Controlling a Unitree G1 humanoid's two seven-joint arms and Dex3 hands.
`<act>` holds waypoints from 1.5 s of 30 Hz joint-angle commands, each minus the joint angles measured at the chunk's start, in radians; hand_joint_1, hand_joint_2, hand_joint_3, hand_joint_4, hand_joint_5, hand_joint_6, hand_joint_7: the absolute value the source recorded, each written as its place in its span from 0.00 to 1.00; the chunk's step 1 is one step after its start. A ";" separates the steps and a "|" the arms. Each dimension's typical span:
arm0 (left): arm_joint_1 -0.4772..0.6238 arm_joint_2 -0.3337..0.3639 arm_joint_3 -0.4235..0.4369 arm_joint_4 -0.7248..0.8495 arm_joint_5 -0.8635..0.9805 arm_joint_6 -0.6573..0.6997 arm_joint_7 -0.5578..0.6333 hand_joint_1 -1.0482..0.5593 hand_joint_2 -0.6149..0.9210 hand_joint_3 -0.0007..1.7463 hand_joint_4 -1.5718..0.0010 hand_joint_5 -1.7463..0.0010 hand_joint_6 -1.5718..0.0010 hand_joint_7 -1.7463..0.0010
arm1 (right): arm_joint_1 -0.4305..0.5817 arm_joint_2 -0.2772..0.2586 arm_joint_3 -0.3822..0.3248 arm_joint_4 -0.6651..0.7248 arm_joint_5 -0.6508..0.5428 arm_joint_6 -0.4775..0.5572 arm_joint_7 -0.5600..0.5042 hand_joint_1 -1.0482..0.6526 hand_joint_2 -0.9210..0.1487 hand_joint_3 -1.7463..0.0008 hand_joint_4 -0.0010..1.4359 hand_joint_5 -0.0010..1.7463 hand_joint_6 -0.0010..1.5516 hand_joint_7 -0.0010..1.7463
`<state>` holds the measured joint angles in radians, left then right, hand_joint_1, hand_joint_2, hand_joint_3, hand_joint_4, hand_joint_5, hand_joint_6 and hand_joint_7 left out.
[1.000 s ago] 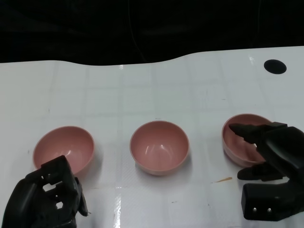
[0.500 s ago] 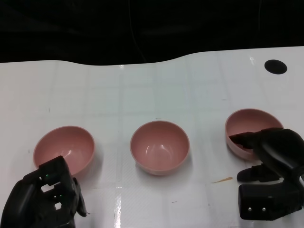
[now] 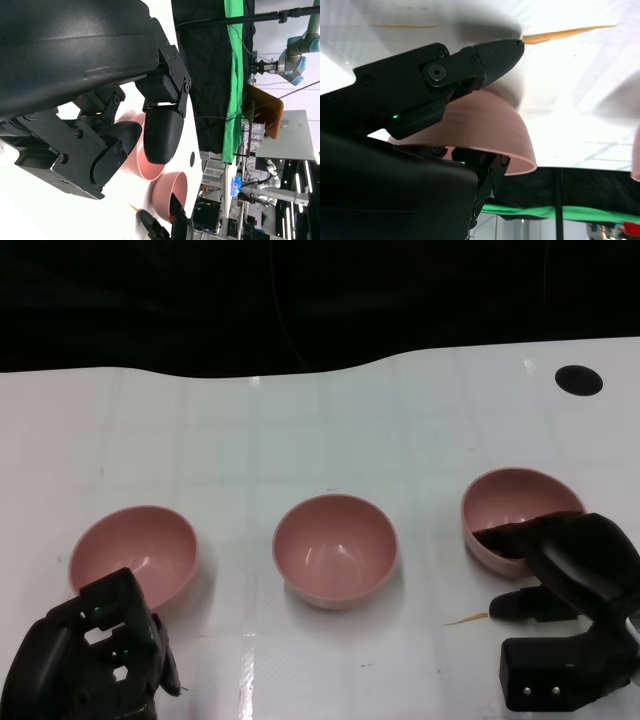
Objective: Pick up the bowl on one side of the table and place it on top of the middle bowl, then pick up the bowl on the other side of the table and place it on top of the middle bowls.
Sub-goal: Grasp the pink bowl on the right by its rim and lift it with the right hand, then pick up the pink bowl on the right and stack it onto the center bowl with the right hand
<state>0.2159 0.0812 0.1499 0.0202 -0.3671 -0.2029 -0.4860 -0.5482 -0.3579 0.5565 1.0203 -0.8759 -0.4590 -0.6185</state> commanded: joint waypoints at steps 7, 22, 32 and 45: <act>0.008 0.013 0.007 -0.010 0.000 0.007 0.010 0.65 0.70 0.76 0.42 0.00 0.50 0.01 | -0.046 0.018 0.067 0.138 -0.021 -0.118 -0.181 0.53 0.00 0.86 0.54 0.99 0.34 0.98; 0.012 0.007 -0.003 -0.024 0.009 0.015 0.026 0.65 0.71 0.77 0.43 0.00 0.51 0.00 | -0.053 -0.003 0.079 0.115 -0.007 -0.132 -0.178 0.51 0.04 0.82 0.59 1.00 0.34 1.00; 0.009 0.008 -0.007 -0.021 0.015 0.013 0.030 0.65 0.71 0.77 0.44 0.00 0.52 0.00 | -0.065 -0.018 0.057 0.082 0.021 -0.143 -0.152 0.54 0.03 0.83 0.54 1.00 0.34 1.00; 0.004 0.007 -0.010 -0.015 0.020 0.014 0.030 0.65 0.70 0.78 0.44 0.00 0.52 0.01 | -0.079 -0.069 -0.012 -0.091 0.072 -0.236 -0.023 0.53 0.01 0.84 0.57 1.00 0.35 1.00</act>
<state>0.2169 0.0793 0.1394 0.0035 -0.3531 -0.1897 -0.4665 -0.6163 -0.3983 0.5596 0.9577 -0.8216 -0.6792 -0.6533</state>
